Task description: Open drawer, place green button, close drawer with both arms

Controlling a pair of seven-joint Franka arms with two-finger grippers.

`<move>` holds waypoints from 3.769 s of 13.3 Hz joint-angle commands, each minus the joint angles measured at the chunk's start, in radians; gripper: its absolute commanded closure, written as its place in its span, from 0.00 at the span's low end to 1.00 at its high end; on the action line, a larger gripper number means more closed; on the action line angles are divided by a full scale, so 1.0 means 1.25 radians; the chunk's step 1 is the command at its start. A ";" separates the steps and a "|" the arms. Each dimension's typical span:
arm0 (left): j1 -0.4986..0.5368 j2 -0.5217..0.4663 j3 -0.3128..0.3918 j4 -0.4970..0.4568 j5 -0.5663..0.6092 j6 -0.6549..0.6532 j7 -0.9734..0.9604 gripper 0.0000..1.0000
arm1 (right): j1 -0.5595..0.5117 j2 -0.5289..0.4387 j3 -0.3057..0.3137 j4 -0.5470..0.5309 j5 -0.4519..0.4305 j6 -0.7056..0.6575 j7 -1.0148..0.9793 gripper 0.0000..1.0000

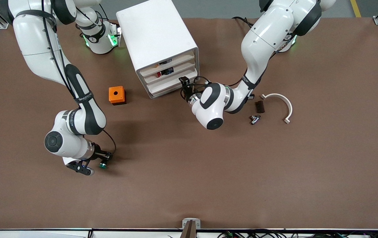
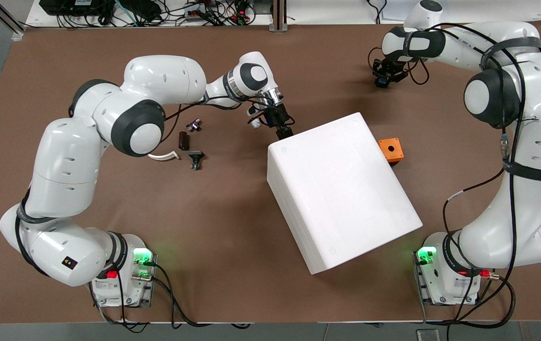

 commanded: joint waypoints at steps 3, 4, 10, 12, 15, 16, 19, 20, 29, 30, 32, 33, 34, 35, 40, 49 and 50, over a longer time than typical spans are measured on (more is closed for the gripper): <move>-0.015 0.021 0.003 0.016 -0.024 -0.002 -0.019 0.84 | 0.007 -0.032 0.001 0.063 0.013 -0.122 0.062 1.00; -0.015 0.022 0.003 0.017 -0.021 -0.003 -0.019 0.98 | 0.017 -0.042 0.001 0.065 0.013 -0.130 0.071 1.00; 0.004 0.019 0.075 0.053 -0.015 -0.001 0.058 1.00 | 0.061 -0.120 0.001 0.078 0.010 -0.259 0.216 1.00; 0.023 0.018 0.089 0.078 -0.015 -0.002 0.068 0.99 | 0.081 -0.145 0.002 0.082 0.011 -0.308 0.287 1.00; 0.065 0.016 0.089 0.091 -0.014 -0.001 0.117 0.96 | 0.128 -0.179 0.002 0.080 0.012 -0.362 0.409 1.00; 0.071 0.016 0.089 0.094 -0.014 -0.001 0.143 0.96 | 0.148 -0.189 0.002 0.080 0.012 -0.376 0.456 1.00; 0.080 0.016 0.089 0.095 -0.015 0.012 0.172 0.85 | 0.224 -0.209 0.002 0.074 0.013 -0.392 0.625 0.99; 0.085 0.016 0.089 0.095 -0.015 0.013 0.175 0.70 | 0.249 -0.214 0.002 0.073 0.013 -0.396 0.682 0.99; 0.147 -0.049 0.095 0.128 0.273 -0.002 0.214 0.01 | 0.444 -0.220 0.002 -0.027 0.014 -0.283 1.069 0.98; 0.159 -0.057 0.094 0.131 0.316 -0.002 0.231 0.01 | 0.462 -0.220 0.001 -0.046 0.014 -0.250 1.096 0.97; 0.190 -0.091 0.094 0.131 0.360 -0.002 0.322 0.01 | 0.482 -0.216 0.001 -0.068 0.014 -0.200 1.157 0.93; 0.205 -0.113 0.097 0.129 0.369 -0.002 0.370 0.01 | 0.490 -0.215 0.001 -0.073 0.013 -0.186 1.177 0.91; 0.217 -0.138 0.097 0.129 0.402 -0.002 0.419 0.01 | 0.494 -0.212 0.001 -0.079 0.014 -0.165 1.194 0.87; 0.221 -0.149 0.095 0.128 0.449 -0.002 0.471 0.01 | 0.508 -0.212 0.001 -0.097 0.013 -0.132 1.210 0.85; 0.220 -0.190 0.091 0.123 0.607 0.000 0.745 0.00 | 0.524 -0.206 0.001 -0.107 0.013 -0.086 1.244 0.61; 0.245 -0.252 0.089 0.051 0.615 0.047 1.101 0.02 | 0.467 -0.227 -0.019 -0.074 -0.026 -0.103 1.141 0.00; 0.249 -0.249 0.083 0.042 0.613 0.060 1.128 0.02 | 0.438 -0.237 -0.020 -0.064 -0.026 -0.119 1.074 0.00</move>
